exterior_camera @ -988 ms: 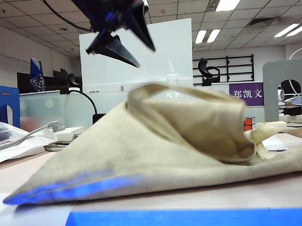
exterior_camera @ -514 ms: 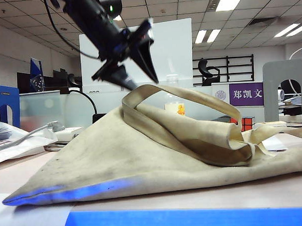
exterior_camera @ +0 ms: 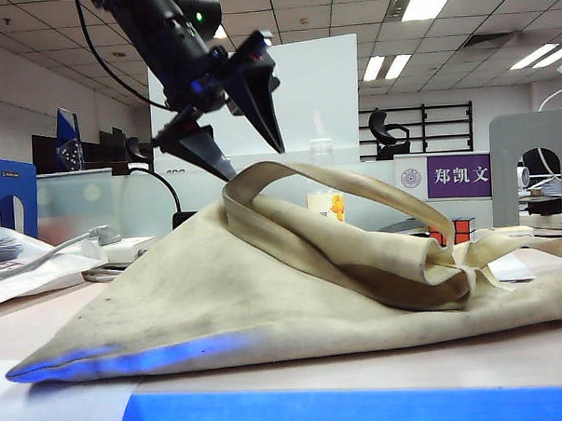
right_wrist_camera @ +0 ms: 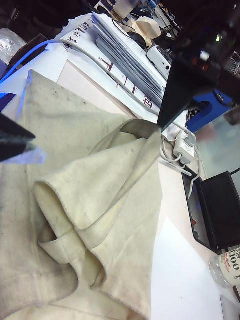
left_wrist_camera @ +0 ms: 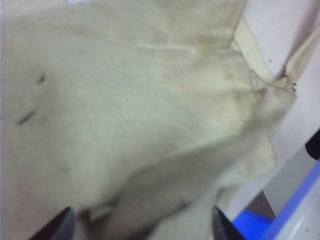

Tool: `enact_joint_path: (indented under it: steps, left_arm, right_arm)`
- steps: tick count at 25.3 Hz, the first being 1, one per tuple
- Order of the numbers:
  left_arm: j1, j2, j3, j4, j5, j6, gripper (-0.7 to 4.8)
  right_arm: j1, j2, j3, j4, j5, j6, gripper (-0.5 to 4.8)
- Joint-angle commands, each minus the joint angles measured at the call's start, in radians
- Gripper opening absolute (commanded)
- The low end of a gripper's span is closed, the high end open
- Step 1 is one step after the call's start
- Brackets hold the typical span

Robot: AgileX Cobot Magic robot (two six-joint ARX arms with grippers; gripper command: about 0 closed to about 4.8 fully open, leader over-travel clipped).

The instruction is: Take the glasses case out of the canvas bag and put it on the table.

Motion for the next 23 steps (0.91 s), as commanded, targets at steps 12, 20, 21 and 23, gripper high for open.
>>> enact_joint_path:
  steps: [12,20,21,23]
  left_arm:
    - [-0.010,-0.040,0.003,-0.066,-0.006,0.257,3.52]
    - [-0.011,-0.039,0.003,-0.075,-0.101,0.385,3.80]
    - [-0.011,-0.036,0.003,-0.060,-0.101,0.393,3.80]
    - [-0.011,-0.027,0.003,-0.021,-0.099,0.395,3.80]
  right_arm:
    - [0.000,0.001,0.003,0.010,-0.010,0.002,-0.04]
    - [0.000,0.000,0.003,0.010,-0.054,0.006,-0.04]
    - [0.000,0.000,0.003,0.010,-0.054,0.006,-0.04]
    - [0.000,0.000,0.003,0.010,-0.054,0.007,-0.04]
